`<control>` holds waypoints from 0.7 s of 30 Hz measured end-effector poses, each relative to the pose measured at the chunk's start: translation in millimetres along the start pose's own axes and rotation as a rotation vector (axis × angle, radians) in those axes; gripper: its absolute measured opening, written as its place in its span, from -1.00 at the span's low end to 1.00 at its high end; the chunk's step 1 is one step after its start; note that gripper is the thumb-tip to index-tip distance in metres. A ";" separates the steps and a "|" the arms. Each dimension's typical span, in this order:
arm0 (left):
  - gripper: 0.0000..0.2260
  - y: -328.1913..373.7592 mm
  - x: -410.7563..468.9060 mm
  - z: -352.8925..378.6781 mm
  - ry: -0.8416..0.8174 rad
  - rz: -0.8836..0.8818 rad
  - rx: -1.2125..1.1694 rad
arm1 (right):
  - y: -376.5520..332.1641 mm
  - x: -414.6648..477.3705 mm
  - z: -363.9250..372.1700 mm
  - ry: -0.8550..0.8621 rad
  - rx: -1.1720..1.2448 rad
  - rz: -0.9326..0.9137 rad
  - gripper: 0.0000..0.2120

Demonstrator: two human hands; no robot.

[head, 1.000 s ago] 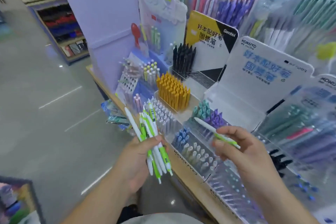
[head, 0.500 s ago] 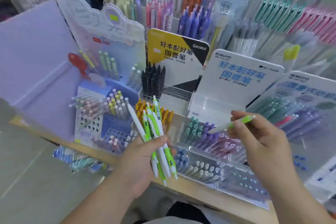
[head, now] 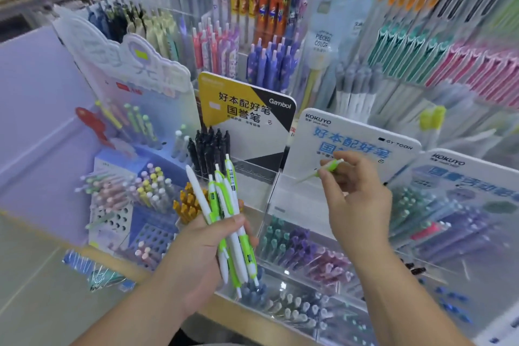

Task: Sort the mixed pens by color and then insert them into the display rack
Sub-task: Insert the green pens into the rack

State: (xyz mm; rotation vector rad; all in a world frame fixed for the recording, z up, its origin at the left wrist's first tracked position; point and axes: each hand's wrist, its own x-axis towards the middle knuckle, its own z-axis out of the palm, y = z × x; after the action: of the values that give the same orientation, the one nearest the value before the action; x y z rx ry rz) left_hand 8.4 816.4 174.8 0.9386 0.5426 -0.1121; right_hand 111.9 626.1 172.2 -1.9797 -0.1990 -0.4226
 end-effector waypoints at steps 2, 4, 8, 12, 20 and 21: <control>-0.71 2.3 2.3 3.4 -0.017 -0.003 -0.001 | 4.5 4.4 6.5 -0.014 -0.039 -0.045 -0.70; -0.68 4.3 6.0 3.3 -0.026 -0.016 0.004 | 9.3 7.4 13.9 -0.020 -0.072 -0.061 -0.73; -0.61 10.3 18.1 -1.7 -0.038 -0.044 0.028 | 15.3 8.7 29.2 -0.046 -0.113 -0.068 -0.72; -0.61 21.3 29.9 -4.3 -0.068 -0.070 0.010 | 17.9 7.8 41.3 -0.040 -0.216 -0.068 -0.72; -0.58 35.1 46.9 -15.2 -0.160 -0.162 0.021 | 19.9 10.2 65.7 -0.045 -0.379 -0.115 -0.66; -0.57 36.3 48.5 -16.8 -0.171 -0.171 0.031 | 19.4 10.0 66.9 -0.047 -0.395 -0.114 -0.66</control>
State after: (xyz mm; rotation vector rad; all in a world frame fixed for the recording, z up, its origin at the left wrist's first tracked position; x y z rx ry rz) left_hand 55.1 858.1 169.9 0.9022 0.4628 -0.3530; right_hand 141.2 677.4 133.9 -2.3751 -0.2755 -0.5198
